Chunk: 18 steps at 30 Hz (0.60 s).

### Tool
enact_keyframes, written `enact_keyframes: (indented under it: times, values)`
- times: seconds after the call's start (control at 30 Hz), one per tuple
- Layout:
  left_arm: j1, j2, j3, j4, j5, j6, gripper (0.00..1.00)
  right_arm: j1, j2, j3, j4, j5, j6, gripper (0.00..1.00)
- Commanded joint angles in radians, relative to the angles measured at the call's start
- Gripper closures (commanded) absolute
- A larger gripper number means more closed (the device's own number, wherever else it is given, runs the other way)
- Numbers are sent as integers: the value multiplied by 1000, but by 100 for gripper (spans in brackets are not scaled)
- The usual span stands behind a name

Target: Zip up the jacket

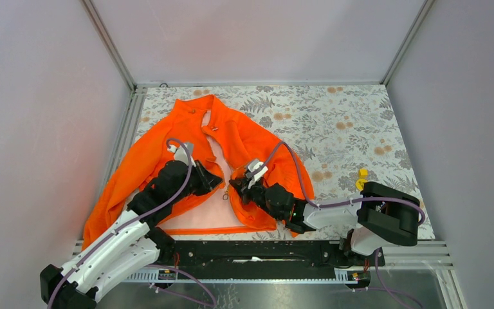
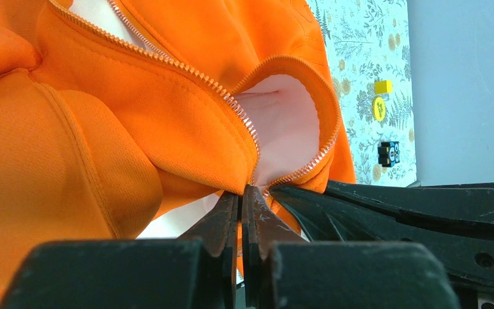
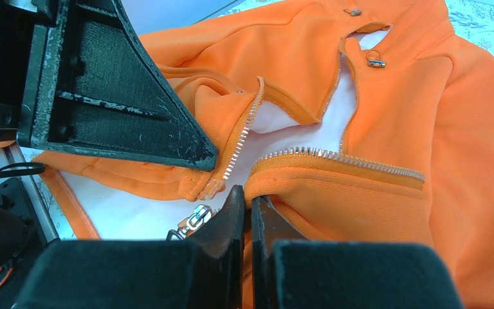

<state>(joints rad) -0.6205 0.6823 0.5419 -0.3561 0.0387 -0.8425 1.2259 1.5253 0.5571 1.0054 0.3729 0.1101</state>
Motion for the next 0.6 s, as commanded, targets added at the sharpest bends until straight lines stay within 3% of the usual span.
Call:
enact_keyframes:
  times: [0.0, 0.57]
  values:
    - [1, -4, 18, 79, 32, 10, 100, 8, 2, 10, 83, 11, 0, 100]
    - [1, -13, -9, 83, 65, 24, 100, 8, 12, 15, 87, 38, 10, 100]
